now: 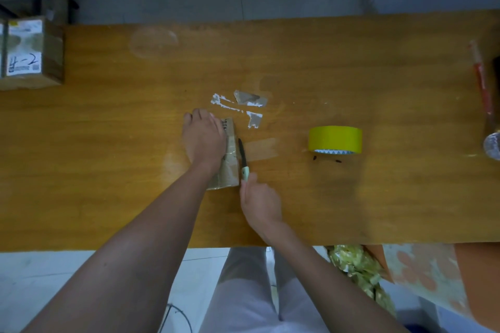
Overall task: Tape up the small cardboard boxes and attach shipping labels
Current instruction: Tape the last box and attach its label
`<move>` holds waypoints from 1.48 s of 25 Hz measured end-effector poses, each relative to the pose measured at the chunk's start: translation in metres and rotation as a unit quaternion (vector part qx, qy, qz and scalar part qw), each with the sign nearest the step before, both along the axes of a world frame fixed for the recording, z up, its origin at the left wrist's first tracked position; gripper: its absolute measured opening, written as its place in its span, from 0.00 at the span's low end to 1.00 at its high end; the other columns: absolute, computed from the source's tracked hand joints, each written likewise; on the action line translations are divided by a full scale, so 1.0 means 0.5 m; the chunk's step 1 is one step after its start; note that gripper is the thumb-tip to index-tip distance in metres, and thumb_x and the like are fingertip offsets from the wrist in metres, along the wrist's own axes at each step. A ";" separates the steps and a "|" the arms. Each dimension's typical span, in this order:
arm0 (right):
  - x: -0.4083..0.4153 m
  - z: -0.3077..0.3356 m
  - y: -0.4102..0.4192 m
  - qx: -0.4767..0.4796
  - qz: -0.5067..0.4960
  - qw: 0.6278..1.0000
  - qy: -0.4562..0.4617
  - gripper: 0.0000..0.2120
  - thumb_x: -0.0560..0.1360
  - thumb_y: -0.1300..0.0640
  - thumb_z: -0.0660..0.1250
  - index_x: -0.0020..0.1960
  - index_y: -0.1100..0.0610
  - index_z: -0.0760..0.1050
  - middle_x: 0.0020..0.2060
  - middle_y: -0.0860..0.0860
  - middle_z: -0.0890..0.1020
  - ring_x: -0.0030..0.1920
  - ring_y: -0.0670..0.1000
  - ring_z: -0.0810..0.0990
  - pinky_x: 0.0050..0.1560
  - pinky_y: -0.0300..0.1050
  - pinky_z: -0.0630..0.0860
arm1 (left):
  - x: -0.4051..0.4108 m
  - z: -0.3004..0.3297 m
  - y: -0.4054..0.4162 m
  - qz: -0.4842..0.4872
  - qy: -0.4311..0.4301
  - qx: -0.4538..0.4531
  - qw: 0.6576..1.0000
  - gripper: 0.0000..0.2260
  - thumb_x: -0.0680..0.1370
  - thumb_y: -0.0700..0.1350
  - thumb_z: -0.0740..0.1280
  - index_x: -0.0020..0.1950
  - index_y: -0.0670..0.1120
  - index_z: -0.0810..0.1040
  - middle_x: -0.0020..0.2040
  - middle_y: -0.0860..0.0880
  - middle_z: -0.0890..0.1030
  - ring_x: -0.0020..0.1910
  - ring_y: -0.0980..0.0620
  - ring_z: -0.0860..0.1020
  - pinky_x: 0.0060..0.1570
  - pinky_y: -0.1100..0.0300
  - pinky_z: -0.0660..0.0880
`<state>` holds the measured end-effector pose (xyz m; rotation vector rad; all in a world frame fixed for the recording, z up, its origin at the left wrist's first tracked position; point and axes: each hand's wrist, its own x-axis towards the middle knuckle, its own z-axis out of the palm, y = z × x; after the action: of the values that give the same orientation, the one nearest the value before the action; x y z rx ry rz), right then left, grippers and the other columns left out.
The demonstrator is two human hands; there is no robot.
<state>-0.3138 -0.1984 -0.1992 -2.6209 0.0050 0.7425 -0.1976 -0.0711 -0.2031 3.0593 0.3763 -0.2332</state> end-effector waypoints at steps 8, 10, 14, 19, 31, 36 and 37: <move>0.011 -0.003 -0.012 -0.023 -0.049 0.998 -0.024 0.13 0.84 0.48 0.49 0.56 0.55 0.66 0.33 0.50 0.79 0.28 0.49 0.75 0.26 0.43 0.70 | 0.001 -0.005 0.002 0.012 -0.005 -0.012 1.000 0.20 0.83 0.45 0.45 0.52 0.38 0.75 0.47 0.42 0.76 0.49 0.45 0.73 0.57 0.53 0.67; 0.002 -0.004 -0.024 -0.025 -0.045 0.998 -0.020 0.13 0.84 0.48 0.48 0.56 0.55 0.66 0.32 0.48 0.77 0.27 0.47 0.74 0.25 0.41 0.68 | 0.000 -0.005 -0.001 0.009 -0.001 -0.018 1.000 0.20 0.83 0.45 0.45 0.52 0.38 0.75 0.46 0.42 0.76 0.48 0.45 0.73 0.56 0.53 0.67; -0.012 -0.002 -0.023 -0.022 -0.025 0.999 -0.029 0.16 0.84 0.47 0.47 0.59 0.55 0.68 0.34 0.49 0.78 0.30 0.48 0.77 0.29 0.43 0.74 | -0.001 -0.005 0.021 0.001 -0.021 -0.046 0.999 0.19 0.83 0.45 0.47 0.52 0.38 0.75 0.47 0.40 0.76 0.50 0.43 0.72 0.53 0.52 0.68; -0.003 0.000 -0.013 -0.030 -0.012 0.998 -0.051 0.15 0.84 0.47 0.48 0.59 0.55 0.68 0.31 0.46 0.73 0.26 0.46 0.71 0.25 0.40 0.65 | -0.010 -0.011 0.062 0.001 -0.016 -0.019 1.000 0.19 0.83 0.45 0.47 0.52 0.37 0.75 0.48 0.39 0.76 0.51 0.42 0.71 0.55 0.53 0.65; -0.017 -0.012 0.026 -0.026 -0.024 0.999 -0.040 0.15 0.84 0.47 0.47 0.56 0.55 0.67 0.30 0.46 0.72 0.26 0.45 0.71 0.24 0.39 0.64 | -0.014 0.004 0.044 -0.019 -0.016 0.031 0.999 0.20 0.82 0.43 0.46 0.50 0.36 0.75 0.44 0.38 0.77 0.47 0.41 0.73 0.57 0.47 0.67; -0.004 -0.016 0.030 -0.041 -0.013 0.999 -0.028 0.15 0.84 0.48 0.48 0.56 0.56 0.68 0.35 0.50 0.80 0.29 0.48 0.76 0.28 0.42 0.70 | -0.013 0.003 0.045 -0.034 -0.003 0.046 0.998 0.20 0.83 0.43 0.46 0.51 0.36 0.76 0.46 0.39 0.77 0.49 0.41 0.74 0.60 0.48 0.66; -0.001 -0.015 0.031 -0.043 -0.011 0.999 -0.026 0.15 0.84 0.48 0.48 0.56 0.56 0.68 0.35 0.50 0.80 0.30 0.48 0.76 0.27 0.42 0.70 | -0.015 0.003 0.045 -0.038 -0.005 0.049 0.998 0.20 0.83 0.42 0.46 0.51 0.36 0.76 0.46 0.38 0.78 0.49 0.41 0.74 0.60 0.48 0.66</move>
<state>-0.3143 -0.1827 -0.2066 -2.7171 0.0534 0.6806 -0.2050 -0.0486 -0.2016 3.1746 0.2803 -0.2100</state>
